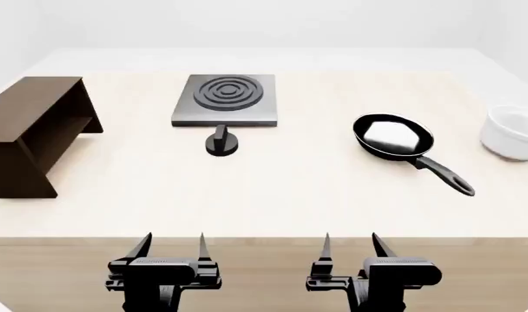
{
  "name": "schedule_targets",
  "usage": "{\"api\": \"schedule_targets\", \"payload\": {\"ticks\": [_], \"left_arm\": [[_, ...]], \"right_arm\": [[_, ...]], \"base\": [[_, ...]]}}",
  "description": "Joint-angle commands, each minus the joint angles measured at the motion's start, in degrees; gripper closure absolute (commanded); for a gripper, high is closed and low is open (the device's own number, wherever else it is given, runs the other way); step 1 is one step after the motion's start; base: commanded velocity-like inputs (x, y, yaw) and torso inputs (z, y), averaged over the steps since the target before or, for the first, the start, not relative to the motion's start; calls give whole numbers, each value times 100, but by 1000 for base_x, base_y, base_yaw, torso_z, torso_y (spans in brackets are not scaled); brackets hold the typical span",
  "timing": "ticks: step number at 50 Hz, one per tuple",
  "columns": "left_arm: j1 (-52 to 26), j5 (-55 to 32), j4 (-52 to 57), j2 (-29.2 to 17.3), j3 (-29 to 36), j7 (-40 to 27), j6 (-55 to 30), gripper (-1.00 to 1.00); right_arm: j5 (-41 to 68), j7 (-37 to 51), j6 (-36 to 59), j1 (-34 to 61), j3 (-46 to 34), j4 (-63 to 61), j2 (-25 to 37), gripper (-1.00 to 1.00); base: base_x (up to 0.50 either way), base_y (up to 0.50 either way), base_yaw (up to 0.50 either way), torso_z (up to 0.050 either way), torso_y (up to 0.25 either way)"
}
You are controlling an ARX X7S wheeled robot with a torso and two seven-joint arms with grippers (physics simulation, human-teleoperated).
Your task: Turn on the stove and put the frying pan on it.
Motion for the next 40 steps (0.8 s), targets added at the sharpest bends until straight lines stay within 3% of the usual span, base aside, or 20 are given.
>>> {"api": "schedule_targets", "payload": {"ticks": [1, 17, 18, 19, 29, 40], "left_arm": [[12, -62, -9, -93, 123, -107, 25, -100], [27, -251, 39, -320, 387, -422, -27, -100], [-314, -1979, 1558, -1055, 167, -742, -917, -100], [50, 0, 62, -55, 87, -100, -30, -100], [153, -42, 6, -249, 305, -410, 171, -100], [1, 148, -284, -297, 469, -861, -195, -100]], "right_arm": [[36, 151, 20, 8, -121, 27, 89, -100], [119, 521, 60, -20, -432, -10, 327, -100], [1124, 1620, 1675, -2, -675, -2366, 1337, -100], [-165, 189, 35, -44, -123, -17, 58, -100], [-25, 486, -215, 17, -368, 495, 224, -100], [61, 678, -400, 139, -515, 993, 297, -100]], "base": [[0, 0, 0, 0, 0], [0, 0, 0, 0, 0], [0, 0, 0, 0, 0], [0, 0, 0, 0, 0], [0, 0, 0, 0, 0], [0, 0, 0, 0, 0]]}}
